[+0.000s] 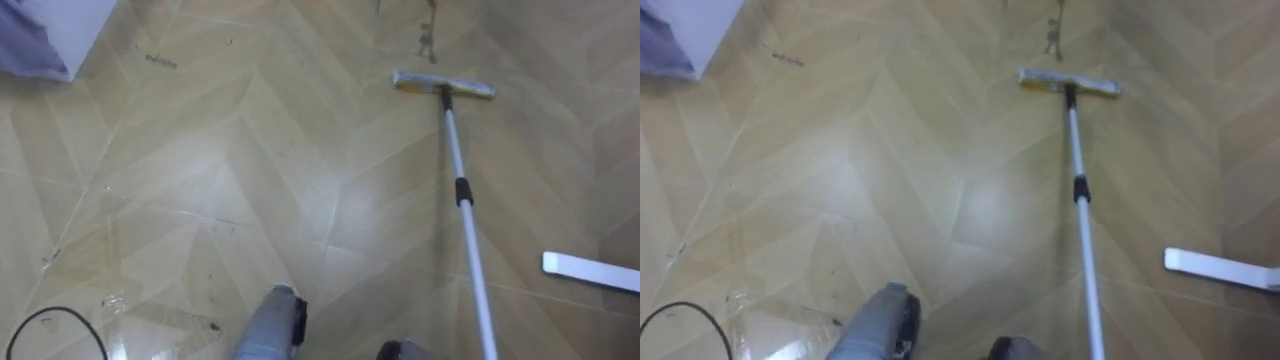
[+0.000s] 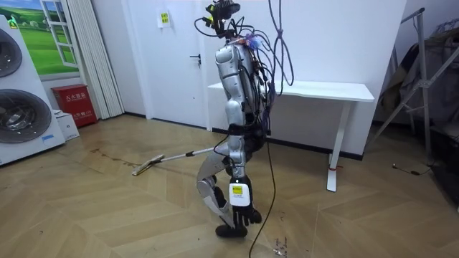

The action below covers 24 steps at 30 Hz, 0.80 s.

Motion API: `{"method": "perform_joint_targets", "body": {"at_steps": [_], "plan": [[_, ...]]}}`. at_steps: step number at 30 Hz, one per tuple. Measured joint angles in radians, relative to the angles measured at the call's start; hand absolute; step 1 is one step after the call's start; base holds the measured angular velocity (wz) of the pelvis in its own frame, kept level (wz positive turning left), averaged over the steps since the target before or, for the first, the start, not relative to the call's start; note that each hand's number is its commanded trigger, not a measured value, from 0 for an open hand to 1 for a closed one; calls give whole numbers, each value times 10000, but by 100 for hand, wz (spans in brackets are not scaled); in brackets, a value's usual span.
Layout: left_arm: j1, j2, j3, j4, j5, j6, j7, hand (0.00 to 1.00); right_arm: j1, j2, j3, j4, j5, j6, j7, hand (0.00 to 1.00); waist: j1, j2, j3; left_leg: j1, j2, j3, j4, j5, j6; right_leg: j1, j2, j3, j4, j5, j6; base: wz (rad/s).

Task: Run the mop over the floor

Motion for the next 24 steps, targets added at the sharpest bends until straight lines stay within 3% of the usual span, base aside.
{"method": "perform_joint_targets", "body": {"at_steps": [2,3,4,5,6,7,8,9,10,11,12,13,14,15,16,17,18,19,21,23,24], "plan": [[-23,185,-335,-49,-317,-154,4,0,-791,-200,126,256,-22,94,89,100,198,-235,101,-553,3,13,736,991,-113,-175,121,273,389,-167,36,-15],[47,323,-659,-80,-743,-221,1,0,-1278,-500,249,301,217,105,406,100,460,-372,142,-1040,5,37,1439,1990,-221,-321,130,461,720,-287,-135,-47],[62,381,-776,-86,-945,-213,-16,0,-1795,-766,415,257,292,6,682,100,640,-414,169,-1457,127,109,2218,2592,-306,-381,121,500,967,-390,-299,-50],[56,411,-814,-58,-991,-181,-39,0,-2008,-862,464,250,292,-99,795,100,688,-434,185,-1632,146,178,2523,2608,-255,-380,134,500,1048,-441,-319,-26],[25,491,-861,18,-988,-151,-69,0,-2294,-1011,521,284,376,-289,1004,100,722,-496,232,-1884,138,344,2529,2312,23,-369,132,508,1124,-527,-292,6],[52,538,-899,-31,-985,-199,-141,0,-2413,-1107,575,270,570,-375,1132,100,779,-506,279,-1871,118,446,1747,1780,170,-317,122,502,1106,-574,-204,12],[88,564,-991,-54,-986,-209,-210,0,-2509,-1125,650,254,682,-376,1199,100,785,-482,283,-1801,110,450,1084,1500,152,-321,116,502,1093,-568,-123,9],[102,588,-1055,-88,-947,-182,-386,0,-2585,-1155,725,236,805,-382,1310,100,767,-494,263,-1485,131,490,-595,1060,123,-309,105,501,1061,-603,27,10],[93,599,-1062,-87,-957,-127,-546,0,-2524,-1147,735,202,992,-448,1314,100,688,-459,279,-1132,116,626,-1490,96,227,-299,-42,485,980,-700,141,19],[46,590,-1066,-84,-953,-88,-609,0,-2411,-1167,747,207,1067,-494,1324,100,627,-383,232,-982,106,761,-1822,-291,282,-276,-91,448,863,-694,260,53],[-31,568,-1072,-87,-961,-65,-754,0,-2088,-1236,650,245,1254,-575,1309,100,399,-142,132,-808,17,1032,-2438,-810,677,-205,-119,421,585,-670,424,95],[-161,565,-1065,-89,-955,-4,-805,0,-1686,-1287,534,369,1427,-629,1326,100,82,60,91,-607,-134,1316,-2788,-1117,1366,-134,-142,697,533,-658,593,106],[-232,567,-1054,-97,-958,34,-795,0,-1493,-1308,517,481,1489,-622,1348,100,-27,112,100,-522,-207,1451,-2830,-1199,1506,-190,-145,1017,768,-581,730,103],[-281,539,-1046,-99,-950,55,-772,0,-1103,-1392,524,812,1547,-620,1417,100,-200,217,60,-331,-437,1673,-2794,-1433,1782,-489,-153,1849,1624,-53,1044,66],[-337,431,-990,-176,-942,119,-759,0,-627,-1551,536,1063,1503,-587,1394,100,-237,423,22,0,-619,1741,-2779,-1702,1965,-801,-95,2450,2465,870,1316,44],[-347,379,-976,-203,-943,123,-741,0,-393,-1622,595,1104,1504,-555,1294,100,-238,561,19,183,-656,1731,-2781,-1824,2060,-931,-12,2672,2802,1422,1401,5],[-347,357,-976,-212,-961,82,-665,0,70,-1597,778,1072,1517,-529,1093,100,-312,766,-25,455,-720,1643,-2830,-2060,2131,-1237,297,2998,3328,2577,1475,-11],[-439,399,-982,-226,-960,3,-530,0,486,-1550,852,959,1524,-488,889,100,-466,937,-88,537,-739,1497,-2834,-2244,2170,-1725,605,3206,3782,3113,1542,-9],[-622,496,-1011,-243,-981,-180,-311,0,855,-1202,851,834,1509,-483,618,100,-749,1011,-91,546,-739,1467,-2880,-2391,2257,-2825,922,3430,3828,3031,1577,2],[-621,444,-1048,-367,-972,-247,-227,0,1125,-830,850,714,1539,-487,493,100,-976,1017,-100,604,-736,1466,-3022,-2493,2294,-3700,1205,3560,2709,2855,1620,-5],[-616,355,-1063,-424,-1012,-244,-254,0,1250,-630,809,694,1565,-487,475,100,-1014,1001,-100,734,-731,1465,-3186,-2552,2280,-3949,1279,3538,1321,2828,1627,-11]]}}
